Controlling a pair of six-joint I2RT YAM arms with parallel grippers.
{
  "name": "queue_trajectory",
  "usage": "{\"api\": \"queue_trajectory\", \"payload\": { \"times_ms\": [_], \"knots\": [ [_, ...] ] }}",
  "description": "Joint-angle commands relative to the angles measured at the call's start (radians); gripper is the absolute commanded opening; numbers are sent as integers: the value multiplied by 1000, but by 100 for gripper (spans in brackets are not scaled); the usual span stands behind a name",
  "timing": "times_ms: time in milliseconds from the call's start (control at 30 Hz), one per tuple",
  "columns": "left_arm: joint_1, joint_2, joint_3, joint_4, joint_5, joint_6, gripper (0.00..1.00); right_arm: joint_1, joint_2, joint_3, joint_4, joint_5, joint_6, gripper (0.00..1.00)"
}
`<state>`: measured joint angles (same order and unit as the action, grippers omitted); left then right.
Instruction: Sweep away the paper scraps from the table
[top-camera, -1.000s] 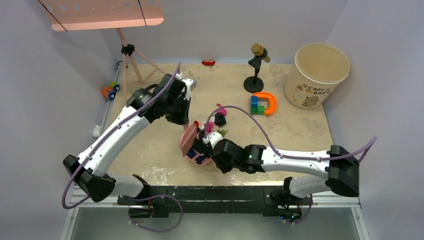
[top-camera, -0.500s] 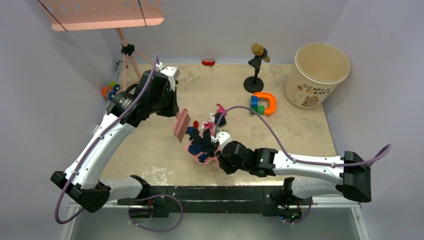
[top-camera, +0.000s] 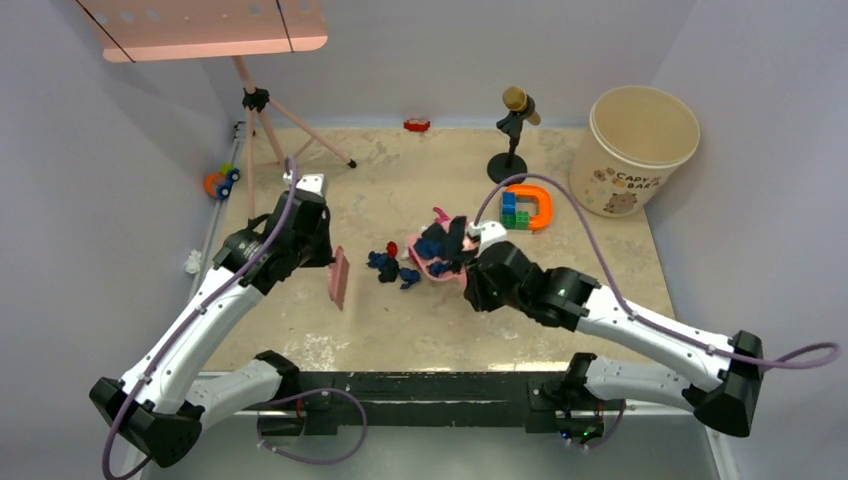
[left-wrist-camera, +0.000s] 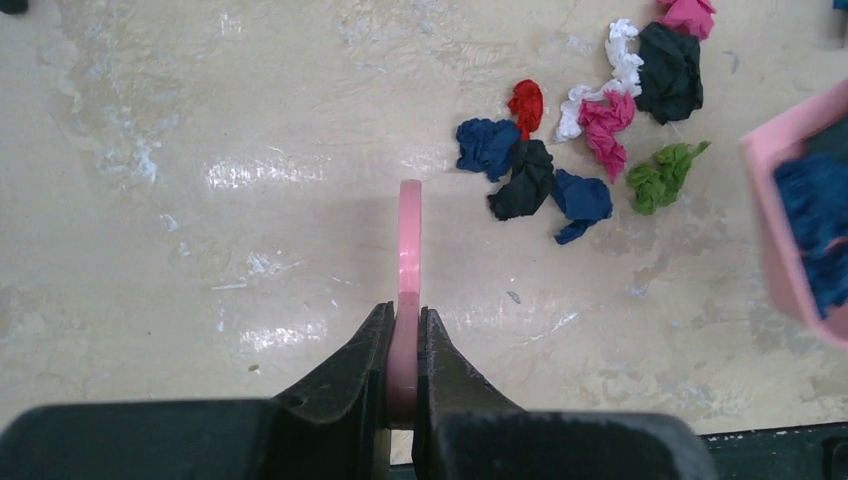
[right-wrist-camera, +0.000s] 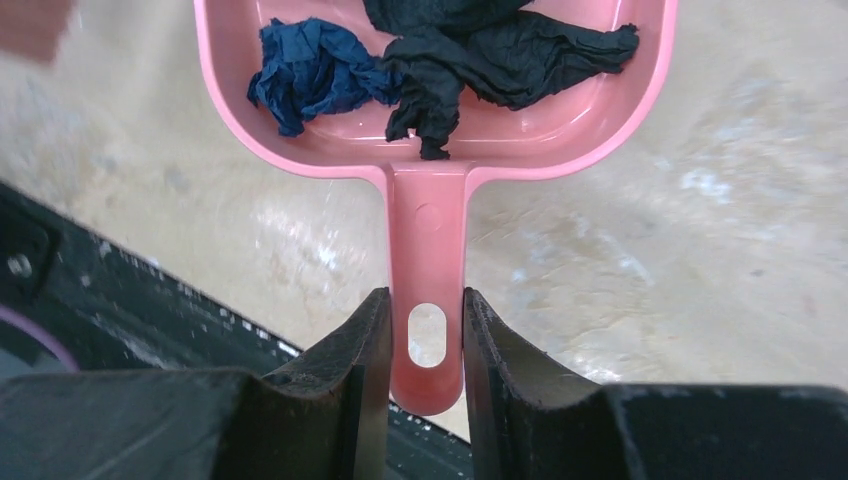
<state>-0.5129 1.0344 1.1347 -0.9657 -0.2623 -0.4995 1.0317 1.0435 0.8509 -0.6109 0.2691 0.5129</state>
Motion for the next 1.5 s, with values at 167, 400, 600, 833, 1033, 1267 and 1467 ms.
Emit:
{"api": "queue_trajectory", "payload": {
  "times_ms": [167, 400, 600, 833, 1033, 1267, 1467],
  "knots": [
    [2, -87, 2, -35, 134, -80, 0, -336, -83, 323, -284, 27, -42, 0],
    [2, -102, 94, -152, 49, 47, 0, -682, 18, 586, -355, -72, -143, 0],
    [2, -119, 34, -111, 36, 66, 0, -924, 141, 755, -352, -208, -189, 0],
    [1, -219, -148, 46, 26, 69, 0, -1214, 309, 835, -174, -626, -48, 0],
    [2, -255, -194, 65, -4, 56, 0, -1413, 353, 653, 310, -965, 328, 0],
    [2, -246, -199, 71, 15, 68, 0, -1490, 350, 225, 1266, -1046, 975, 0],
    [2, -254, -207, 80, 25, 74, 0, -1498, 394, 73, 1620, -1008, 1157, 0]
  ]
}}
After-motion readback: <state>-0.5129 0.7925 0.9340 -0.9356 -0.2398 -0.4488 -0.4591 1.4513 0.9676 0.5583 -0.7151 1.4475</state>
